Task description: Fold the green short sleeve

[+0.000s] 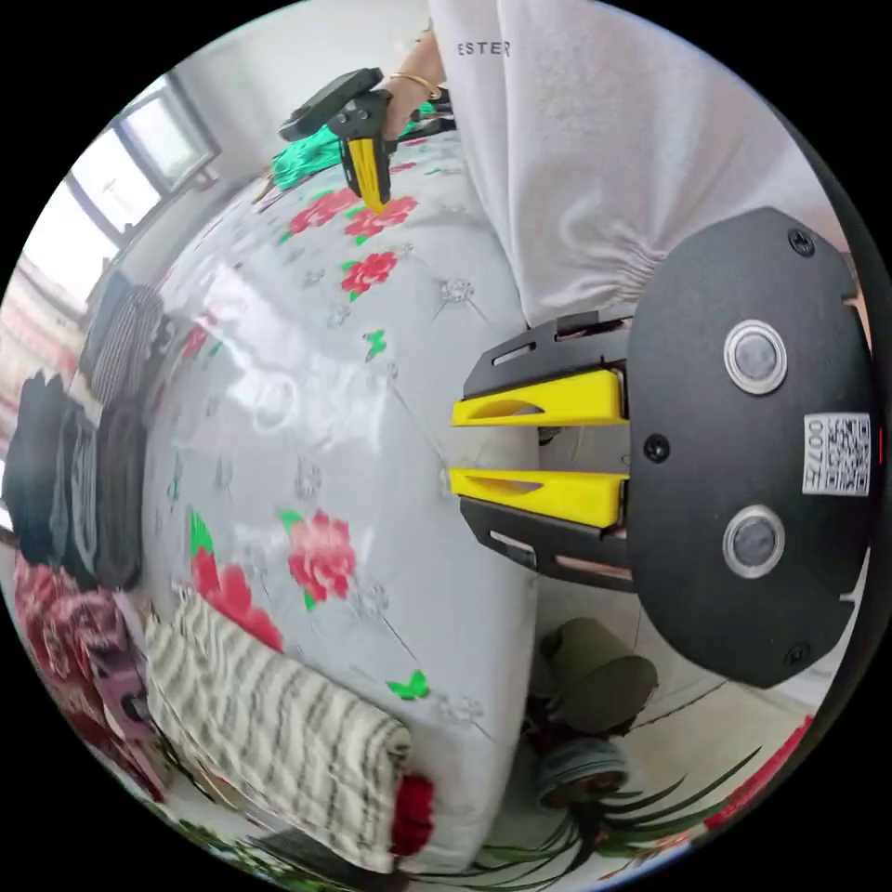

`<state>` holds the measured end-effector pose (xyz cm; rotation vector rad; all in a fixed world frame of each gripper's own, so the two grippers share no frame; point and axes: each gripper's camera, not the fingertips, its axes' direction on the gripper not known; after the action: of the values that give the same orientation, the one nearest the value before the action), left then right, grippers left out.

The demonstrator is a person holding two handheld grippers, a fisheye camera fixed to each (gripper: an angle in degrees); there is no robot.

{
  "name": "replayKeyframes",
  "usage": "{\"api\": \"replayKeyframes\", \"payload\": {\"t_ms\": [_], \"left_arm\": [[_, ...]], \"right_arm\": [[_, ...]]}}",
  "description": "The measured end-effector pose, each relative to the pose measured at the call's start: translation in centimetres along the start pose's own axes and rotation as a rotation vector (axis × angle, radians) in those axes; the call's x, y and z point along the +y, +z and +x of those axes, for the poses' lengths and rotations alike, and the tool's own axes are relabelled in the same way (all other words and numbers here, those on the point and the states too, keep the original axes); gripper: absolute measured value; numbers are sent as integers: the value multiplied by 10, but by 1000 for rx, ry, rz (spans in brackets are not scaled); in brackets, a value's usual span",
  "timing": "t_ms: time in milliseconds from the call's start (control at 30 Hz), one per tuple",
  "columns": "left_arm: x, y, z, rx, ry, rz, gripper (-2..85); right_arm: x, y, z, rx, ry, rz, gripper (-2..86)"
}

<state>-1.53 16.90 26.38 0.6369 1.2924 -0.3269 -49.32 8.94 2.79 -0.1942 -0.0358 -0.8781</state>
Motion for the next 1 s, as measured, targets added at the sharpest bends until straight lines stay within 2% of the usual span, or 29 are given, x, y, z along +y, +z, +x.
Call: {"api": "replayKeyframes", "payload": {"t_ms": [33,67,167,233,300,400,500,567,667,867,1000], "left_arm": [[-16,12,34,-13,112,-16,73],[-31,24,66,-34,222,-40,74],[-59,49,131,-115,405,-73,73],[-73,62,160,-131,443,-78,72],[-84,75,185,-112,452,-91,74],[-95,99,223,-84,437,-122,78],[-98,132,261,-126,394,-197,79],[-99,150,287,-220,328,-222,72],[-103,165,308,-288,206,-227,58],[-115,190,332,-363,148,-256,45],[-126,202,340,-389,85,-295,37]], "right_arm": [[4,16,-4,-33,6,-48,-2],[11,7,-6,-22,73,48,-2],[21,-5,-14,11,134,168,0],[25,-13,-11,-10,170,215,2],[39,-21,7,-117,237,307,8],[90,-20,69,-254,460,408,23],[186,-10,156,-263,786,529,35],[278,7,224,-240,1034,566,42],[388,24,299,-192,1275,602,52],[531,35,422,-45,1567,608,71],[556,38,483,-70,1617,599,77]]}}
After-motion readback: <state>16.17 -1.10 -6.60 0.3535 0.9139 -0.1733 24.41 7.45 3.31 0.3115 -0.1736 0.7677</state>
